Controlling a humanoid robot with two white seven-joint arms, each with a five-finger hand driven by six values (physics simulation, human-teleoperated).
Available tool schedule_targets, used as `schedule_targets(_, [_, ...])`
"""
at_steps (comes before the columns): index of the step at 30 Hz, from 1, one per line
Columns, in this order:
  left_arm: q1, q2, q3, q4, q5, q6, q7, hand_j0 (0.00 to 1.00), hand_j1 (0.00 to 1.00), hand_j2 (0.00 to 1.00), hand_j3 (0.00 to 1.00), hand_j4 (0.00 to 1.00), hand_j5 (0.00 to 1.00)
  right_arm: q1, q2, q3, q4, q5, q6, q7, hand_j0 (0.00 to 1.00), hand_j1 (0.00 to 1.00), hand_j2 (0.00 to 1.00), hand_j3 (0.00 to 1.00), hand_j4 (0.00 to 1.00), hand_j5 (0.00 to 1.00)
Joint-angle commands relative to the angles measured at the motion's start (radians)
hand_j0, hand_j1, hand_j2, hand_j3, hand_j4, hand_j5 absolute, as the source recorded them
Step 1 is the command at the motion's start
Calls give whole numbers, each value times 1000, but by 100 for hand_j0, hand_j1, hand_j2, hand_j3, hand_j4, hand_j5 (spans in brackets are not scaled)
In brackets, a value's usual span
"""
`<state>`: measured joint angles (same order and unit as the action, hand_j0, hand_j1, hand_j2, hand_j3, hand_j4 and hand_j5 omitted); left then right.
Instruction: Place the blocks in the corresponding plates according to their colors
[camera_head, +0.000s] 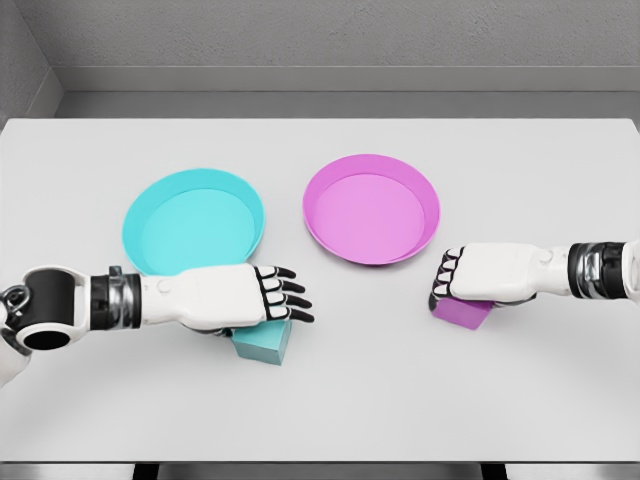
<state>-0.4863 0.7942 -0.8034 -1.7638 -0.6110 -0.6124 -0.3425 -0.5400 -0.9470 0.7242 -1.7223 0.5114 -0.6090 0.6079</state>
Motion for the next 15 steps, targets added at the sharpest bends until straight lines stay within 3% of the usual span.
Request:
schedule_targets(1, [0, 0, -3, 0, -6, 2, 0, 100, 100, 100, 100, 100, 100, -2, -1, -2, -3, 7, -2, 3, 56, 56, 56, 56, 56, 56])
schedule_targets(11, [-11, 2, -16, -2, -6, 2, 5, 99, 99, 99, 99, 99, 99, -52, -1, -34, -20, 3, -2, 3, 56, 56, 56, 56, 56, 56])
schedule_targets(15, [-11, 4, -17, -2, -4, 2, 5, 82, 82, 82, 82, 82, 82, -54, -1, -60, -20, 1, -2, 3, 56, 56, 56, 56, 56, 56])
